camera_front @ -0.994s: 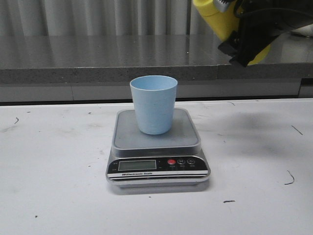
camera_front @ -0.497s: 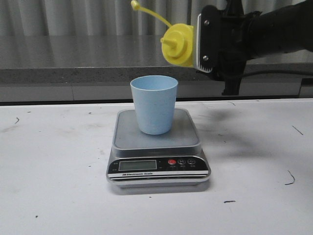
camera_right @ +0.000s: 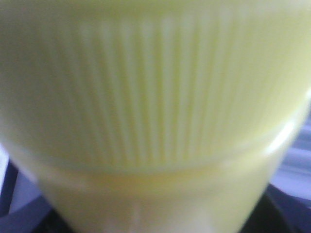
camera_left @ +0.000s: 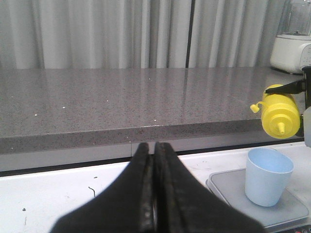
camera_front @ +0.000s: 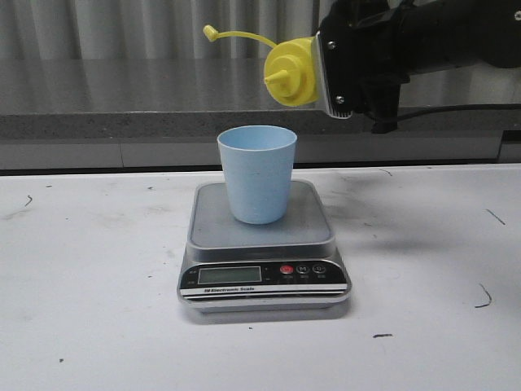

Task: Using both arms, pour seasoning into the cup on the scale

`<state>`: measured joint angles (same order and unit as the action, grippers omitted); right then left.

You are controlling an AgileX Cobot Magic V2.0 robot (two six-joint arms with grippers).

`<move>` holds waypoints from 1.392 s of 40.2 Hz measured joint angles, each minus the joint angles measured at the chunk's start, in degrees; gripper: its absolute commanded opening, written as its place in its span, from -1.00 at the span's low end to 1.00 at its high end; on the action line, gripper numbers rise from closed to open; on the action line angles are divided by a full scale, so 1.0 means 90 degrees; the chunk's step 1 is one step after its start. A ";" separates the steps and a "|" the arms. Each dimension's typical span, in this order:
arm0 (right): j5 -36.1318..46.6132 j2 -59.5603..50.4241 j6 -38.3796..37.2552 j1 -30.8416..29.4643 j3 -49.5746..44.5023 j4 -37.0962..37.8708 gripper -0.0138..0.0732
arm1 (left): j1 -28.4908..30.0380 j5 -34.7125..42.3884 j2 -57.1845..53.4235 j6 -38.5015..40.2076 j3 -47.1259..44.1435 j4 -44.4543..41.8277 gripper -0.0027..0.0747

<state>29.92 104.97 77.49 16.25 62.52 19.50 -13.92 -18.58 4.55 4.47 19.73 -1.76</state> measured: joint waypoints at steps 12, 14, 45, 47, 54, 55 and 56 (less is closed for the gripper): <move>-0.0275 0.0013 0.0654 0.0000 0.0013 0.0000 -0.41 | 0.0000 0.0000 0.0000 0.0000 0.0000 0.0000 -0.98; -0.0275 0.0013 0.0689 0.0000 0.0013 0.0000 -0.41 | 0.0000 0.0000 0.0000 0.0000 0.0000 0.0000 -0.98; -0.0560 -0.1044 -0.2648 0.0295 0.0013 -0.5331 -0.41 | 0.0000 0.0000 0.0000 0.0000 0.0000 0.0000 -0.98; -0.0758 -0.1197 -0.2970 0.0295 0.0013 -0.5878 -0.41 | 0.0000 0.0000 0.0000 0.0000 0.0000 0.0000 -0.98; -0.1587 -0.1668 -0.3592 0.0295 0.0000 -0.6869 -0.41 | 0.0000 0.0000 0.0000 0.0000 0.0000 0.0000 -0.98; -0.1727 -0.1740 -0.3641 0.0295 -0.0013 -0.6926 -0.41 | 0.0000 0.0000 0.0000 0.0000 0.0000 0.0000 -0.98; -0.1831 -0.1799 -0.3710 0.0295 -0.0037 -0.6985 -0.41 | 0.0000 0.0000 0.0000 0.0000 0.0000 0.0000 -0.98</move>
<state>13.44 88.78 44.10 18.91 62.18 -43.36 -13.92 -18.58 4.55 4.47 19.73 -1.76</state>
